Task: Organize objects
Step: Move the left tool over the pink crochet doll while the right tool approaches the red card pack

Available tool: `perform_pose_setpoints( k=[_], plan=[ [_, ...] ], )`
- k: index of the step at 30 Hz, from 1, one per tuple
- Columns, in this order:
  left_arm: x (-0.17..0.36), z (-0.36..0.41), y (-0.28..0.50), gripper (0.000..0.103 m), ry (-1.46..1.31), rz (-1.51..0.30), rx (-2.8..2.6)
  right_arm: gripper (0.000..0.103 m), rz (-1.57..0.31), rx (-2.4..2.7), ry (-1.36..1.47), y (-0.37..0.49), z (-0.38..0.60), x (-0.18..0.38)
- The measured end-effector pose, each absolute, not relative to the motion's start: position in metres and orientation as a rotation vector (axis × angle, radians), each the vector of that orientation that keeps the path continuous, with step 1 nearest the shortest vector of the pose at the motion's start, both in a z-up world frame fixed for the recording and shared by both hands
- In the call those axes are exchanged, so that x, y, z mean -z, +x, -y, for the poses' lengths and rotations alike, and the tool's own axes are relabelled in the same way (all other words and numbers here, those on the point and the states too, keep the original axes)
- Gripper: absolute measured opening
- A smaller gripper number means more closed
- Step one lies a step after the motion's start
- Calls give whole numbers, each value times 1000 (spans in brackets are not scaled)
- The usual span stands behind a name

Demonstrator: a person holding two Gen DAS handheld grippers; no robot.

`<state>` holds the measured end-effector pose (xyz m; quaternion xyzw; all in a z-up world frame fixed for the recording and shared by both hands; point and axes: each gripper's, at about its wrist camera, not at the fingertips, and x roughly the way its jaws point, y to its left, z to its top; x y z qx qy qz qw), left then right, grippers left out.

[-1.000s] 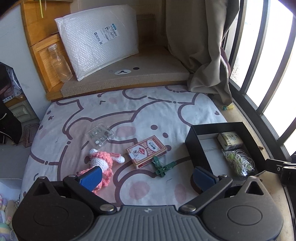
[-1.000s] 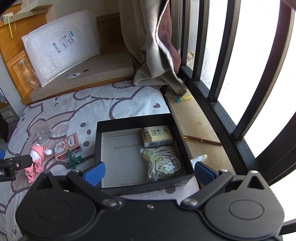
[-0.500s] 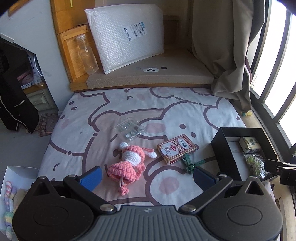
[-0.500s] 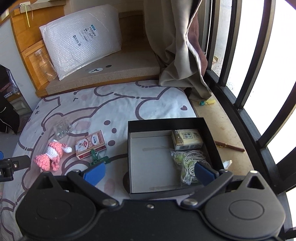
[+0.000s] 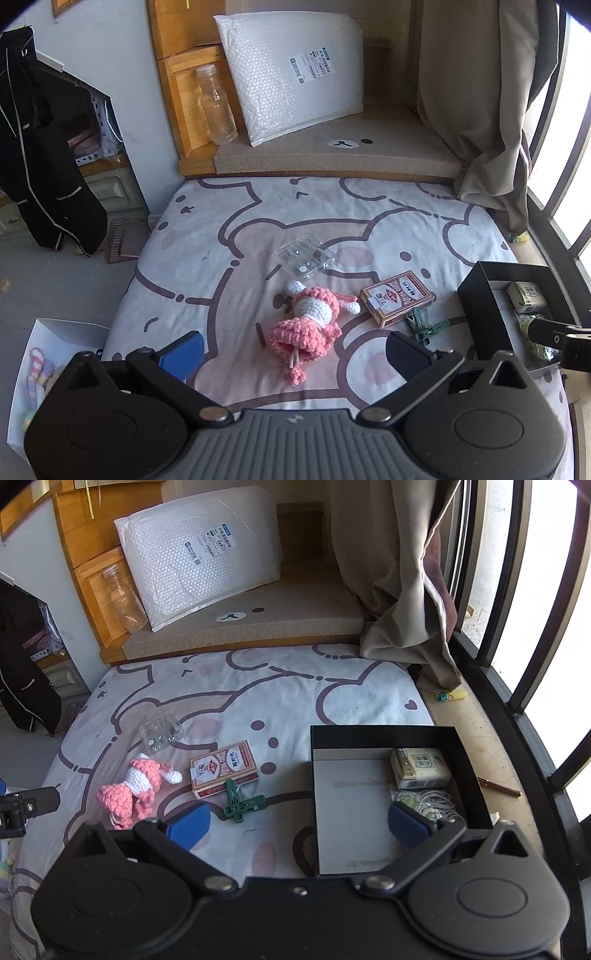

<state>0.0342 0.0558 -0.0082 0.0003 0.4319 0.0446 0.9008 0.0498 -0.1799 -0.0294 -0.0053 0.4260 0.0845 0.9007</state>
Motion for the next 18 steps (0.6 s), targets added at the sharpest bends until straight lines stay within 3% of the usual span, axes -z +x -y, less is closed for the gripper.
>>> perform_pose_setpoints(
  k=[18],
  plan=[
    [17,-56,44,103,18,-880,-88,103,-856,-151,-15,59,177,29]
  ],
)
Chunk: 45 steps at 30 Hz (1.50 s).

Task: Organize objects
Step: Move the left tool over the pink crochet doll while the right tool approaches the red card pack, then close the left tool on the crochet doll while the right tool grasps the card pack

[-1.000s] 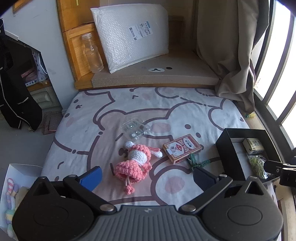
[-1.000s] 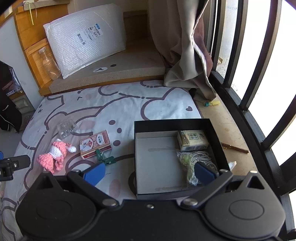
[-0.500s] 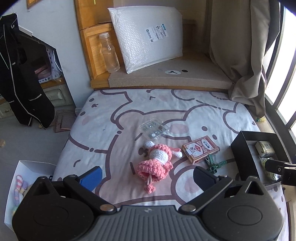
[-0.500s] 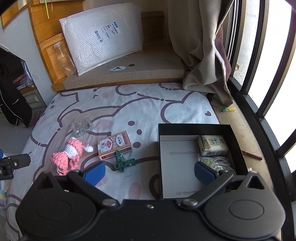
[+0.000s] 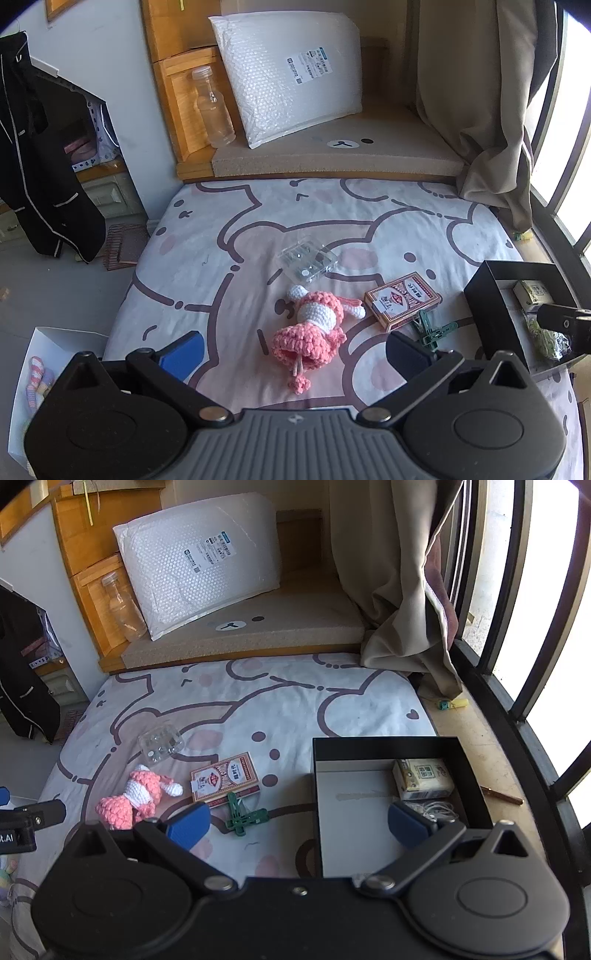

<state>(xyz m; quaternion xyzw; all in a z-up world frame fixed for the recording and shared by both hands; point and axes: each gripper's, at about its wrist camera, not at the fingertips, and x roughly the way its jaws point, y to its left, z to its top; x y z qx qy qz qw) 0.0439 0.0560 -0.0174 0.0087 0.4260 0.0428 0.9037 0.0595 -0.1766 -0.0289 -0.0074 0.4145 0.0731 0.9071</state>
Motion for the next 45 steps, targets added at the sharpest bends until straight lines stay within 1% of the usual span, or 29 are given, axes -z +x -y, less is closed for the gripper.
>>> perform_pose_setpoints(
  k=[4,9,15,22,28,30,33,39,45],
  plan=[
    [21,-51,49,103,65,-856,-82,103,-857,-134,-52,66,173,30],
    [32,-52,60,103,87,-874,-97,103,-868,-146,-64,81,170,28],
    [45,-54,74,103,131,-879,-75,103,-800,-180,-135,96,156,26],
    [51,-55,87,103,160,-869,-6,103,-855,-252,-129,137,141,35],
    [66,-58,107,92,164,-923,22,103,-894,-266,-97,158,124,58],
    [74,-60,114,85,159,-954,37,103,-920,-297,-92,164,119,70],
    [85,-64,123,81,151,-996,50,103,-957,-345,-105,173,110,85],
    [103,-68,140,76,112,-1068,72,103,-992,-429,-156,185,91,106],
    [116,-72,151,75,81,-1105,70,103,-1039,-491,-211,192,75,129]
  ],
)
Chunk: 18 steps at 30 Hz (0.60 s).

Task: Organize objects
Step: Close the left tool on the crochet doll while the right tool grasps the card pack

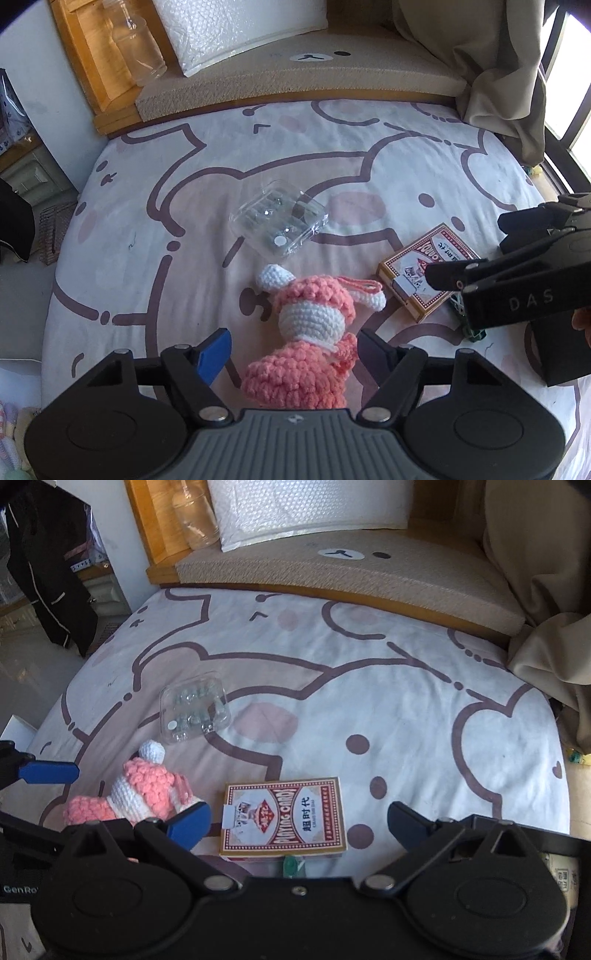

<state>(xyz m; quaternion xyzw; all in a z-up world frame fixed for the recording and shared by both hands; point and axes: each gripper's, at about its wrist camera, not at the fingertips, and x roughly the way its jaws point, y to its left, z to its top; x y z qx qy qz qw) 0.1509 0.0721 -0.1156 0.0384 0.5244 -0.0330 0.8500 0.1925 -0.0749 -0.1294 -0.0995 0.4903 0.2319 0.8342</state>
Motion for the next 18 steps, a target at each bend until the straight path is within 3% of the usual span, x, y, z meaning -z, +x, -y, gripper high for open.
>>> perform_pose_setpoints(
  k=[13,18],
  plan=[
    [137,-84,168,60,-63,-1189,100,103,-1111,-485,-233,209,65,159],
    [137,-81,168,44,-85,-1194,136,103,-1141,-529,-265,208,57,165]
  ],
)
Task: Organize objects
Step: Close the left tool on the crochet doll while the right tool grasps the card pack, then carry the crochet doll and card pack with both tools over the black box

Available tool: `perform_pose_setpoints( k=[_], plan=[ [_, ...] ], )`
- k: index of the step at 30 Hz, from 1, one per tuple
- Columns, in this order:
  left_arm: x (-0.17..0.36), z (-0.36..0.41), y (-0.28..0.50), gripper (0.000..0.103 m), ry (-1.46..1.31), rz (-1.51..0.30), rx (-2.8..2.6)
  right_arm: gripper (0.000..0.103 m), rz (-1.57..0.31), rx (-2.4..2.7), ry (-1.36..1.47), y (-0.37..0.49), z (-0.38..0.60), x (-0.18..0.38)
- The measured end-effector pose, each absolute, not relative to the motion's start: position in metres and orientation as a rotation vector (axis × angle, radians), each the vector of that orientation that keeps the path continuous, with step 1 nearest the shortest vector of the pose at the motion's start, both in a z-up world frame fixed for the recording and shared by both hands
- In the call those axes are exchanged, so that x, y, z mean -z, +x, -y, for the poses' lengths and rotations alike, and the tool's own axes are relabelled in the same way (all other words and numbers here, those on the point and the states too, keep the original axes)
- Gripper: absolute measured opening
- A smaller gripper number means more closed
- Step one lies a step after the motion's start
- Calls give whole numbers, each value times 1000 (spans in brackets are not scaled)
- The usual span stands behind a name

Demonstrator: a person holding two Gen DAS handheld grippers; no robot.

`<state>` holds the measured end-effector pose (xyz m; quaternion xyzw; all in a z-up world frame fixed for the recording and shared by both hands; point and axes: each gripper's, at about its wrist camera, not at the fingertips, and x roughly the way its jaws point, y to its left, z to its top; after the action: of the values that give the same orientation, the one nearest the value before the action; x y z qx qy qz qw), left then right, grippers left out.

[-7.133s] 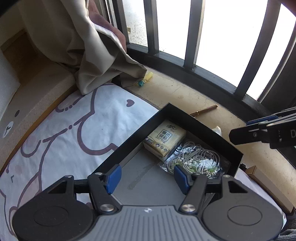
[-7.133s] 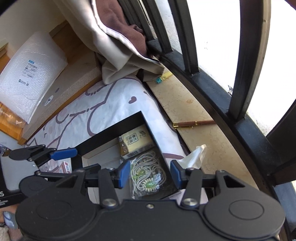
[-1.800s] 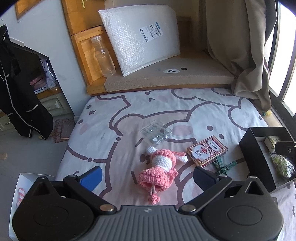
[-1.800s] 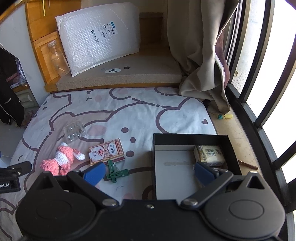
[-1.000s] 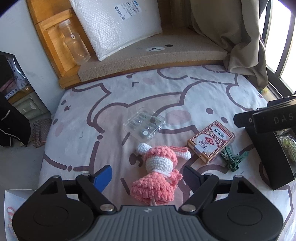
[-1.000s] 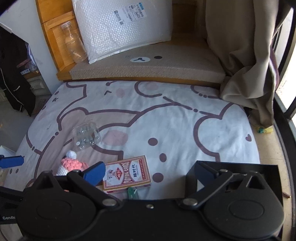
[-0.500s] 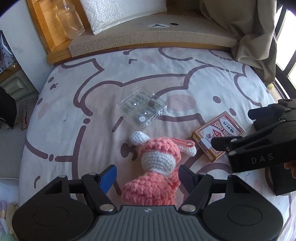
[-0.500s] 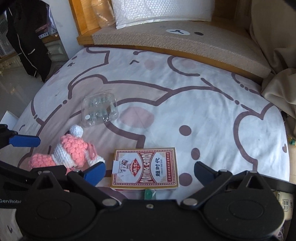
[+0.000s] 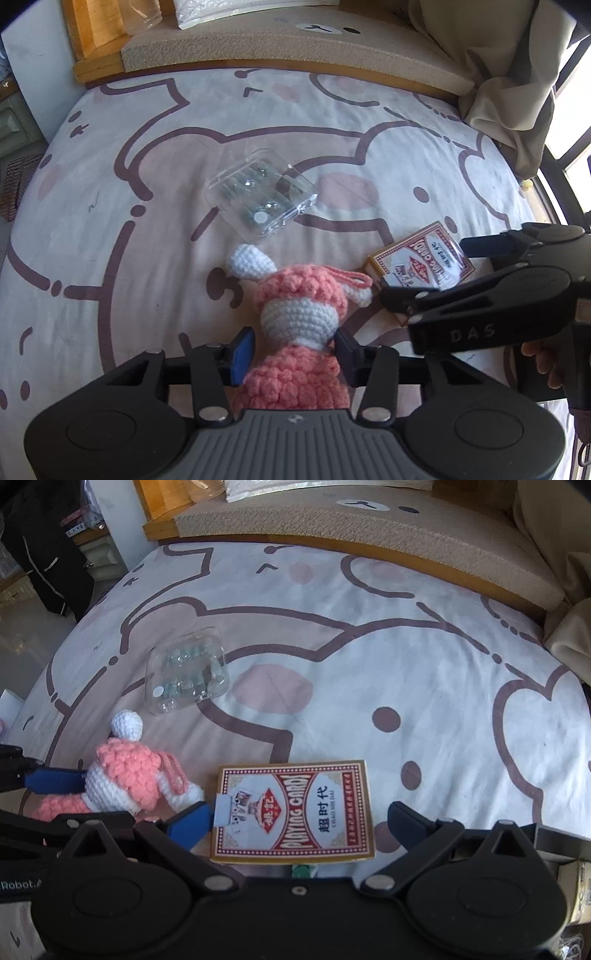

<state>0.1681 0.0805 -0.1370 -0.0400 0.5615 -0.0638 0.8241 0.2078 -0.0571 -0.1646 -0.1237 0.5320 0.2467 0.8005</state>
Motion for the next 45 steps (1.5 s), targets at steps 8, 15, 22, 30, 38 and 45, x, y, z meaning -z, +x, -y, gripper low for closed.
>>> perform_pose_setpoints(
  k=[8,15,22,30,38,45],
  plan=[
    [138,-72,167,48,-53,-1208,138,94,-1168,-487,-258,212,56,174],
    [143,-74,171,51,-101,-1244,111,90,-1185,-476,-236,212,57,171],
    [145,-75,173,40,-123,-1259,102,89,-1204,-495,-217,209,63,167],
    [124,-79,165,38,-133,-1198,56,89,-1188,-487,-164,201,73,151],
    [97,-82,150,38,-151,-1132,20,89,-1139,-504,-140,183,78,124],
    [68,-80,129,38,-146,-1067,-9,89,-1083,-500,-99,162,88,93]
  ],
)
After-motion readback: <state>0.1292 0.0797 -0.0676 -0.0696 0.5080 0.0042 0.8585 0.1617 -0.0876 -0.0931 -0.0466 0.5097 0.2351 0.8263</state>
